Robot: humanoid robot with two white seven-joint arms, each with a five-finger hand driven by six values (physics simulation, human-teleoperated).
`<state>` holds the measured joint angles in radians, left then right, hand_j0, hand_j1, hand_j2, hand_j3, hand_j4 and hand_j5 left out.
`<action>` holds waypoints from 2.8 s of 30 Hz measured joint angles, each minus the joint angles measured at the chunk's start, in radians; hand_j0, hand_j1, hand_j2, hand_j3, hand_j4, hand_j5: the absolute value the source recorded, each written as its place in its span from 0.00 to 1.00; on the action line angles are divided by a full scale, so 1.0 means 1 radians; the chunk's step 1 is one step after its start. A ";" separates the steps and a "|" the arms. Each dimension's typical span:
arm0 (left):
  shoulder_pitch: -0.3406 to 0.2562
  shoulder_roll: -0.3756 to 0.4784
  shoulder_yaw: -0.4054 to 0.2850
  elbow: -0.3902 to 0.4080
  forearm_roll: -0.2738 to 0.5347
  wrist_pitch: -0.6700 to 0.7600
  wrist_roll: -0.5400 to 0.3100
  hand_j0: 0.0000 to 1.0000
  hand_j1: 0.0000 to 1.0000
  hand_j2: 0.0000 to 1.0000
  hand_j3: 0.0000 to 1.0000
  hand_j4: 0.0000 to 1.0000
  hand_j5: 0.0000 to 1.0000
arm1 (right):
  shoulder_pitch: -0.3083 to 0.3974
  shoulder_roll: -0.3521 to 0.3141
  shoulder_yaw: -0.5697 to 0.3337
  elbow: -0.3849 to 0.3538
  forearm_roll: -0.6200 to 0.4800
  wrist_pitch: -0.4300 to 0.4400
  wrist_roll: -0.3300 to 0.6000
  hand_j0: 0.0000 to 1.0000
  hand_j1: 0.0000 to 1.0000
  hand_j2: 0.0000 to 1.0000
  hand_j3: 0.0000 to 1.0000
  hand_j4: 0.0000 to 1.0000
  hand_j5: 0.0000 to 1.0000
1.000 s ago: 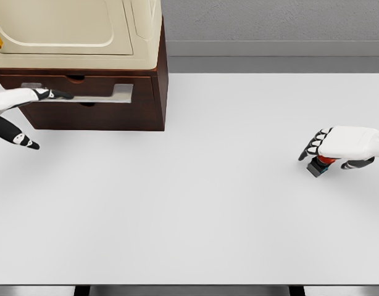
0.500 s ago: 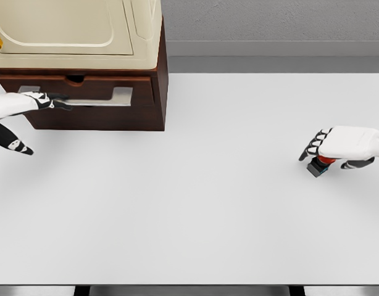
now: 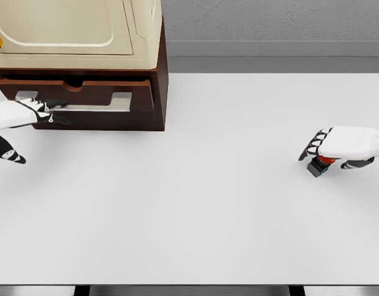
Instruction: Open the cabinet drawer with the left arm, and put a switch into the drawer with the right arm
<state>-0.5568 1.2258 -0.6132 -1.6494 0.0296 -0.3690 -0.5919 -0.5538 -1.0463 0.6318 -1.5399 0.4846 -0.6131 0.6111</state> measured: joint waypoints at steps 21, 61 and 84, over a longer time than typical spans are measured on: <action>0.020 0.051 -0.012 -0.050 0.191 -0.100 -0.017 1.00 1.00 1.00 1.00 1.00 1.00 | 0.002 0.001 -0.004 0.002 -0.001 0.000 0.000 0.79 0.79 0.79 0.79 0.79 0.79; 0.008 -0.060 -0.033 -0.112 0.330 -0.245 -0.019 1.00 1.00 1.00 1.00 1.00 1.00 | 0.008 0.007 -0.009 0.006 -0.005 0.003 -0.002 0.58 0.58 0.58 0.58 0.58 0.58; 0.038 -0.030 -0.045 -0.113 0.306 -0.245 -0.019 1.00 1.00 1.00 1.00 1.00 1.00 | 0.002 0.009 -0.057 0.064 -0.086 0.000 -0.001 0.40 0.40 0.40 0.40 0.40 0.40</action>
<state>-0.5185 1.1961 -0.6580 -1.7623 0.3357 -0.6136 -0.6112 -0.5522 -1.0373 0.5744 -1.4762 0.3987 -0.6133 0.6105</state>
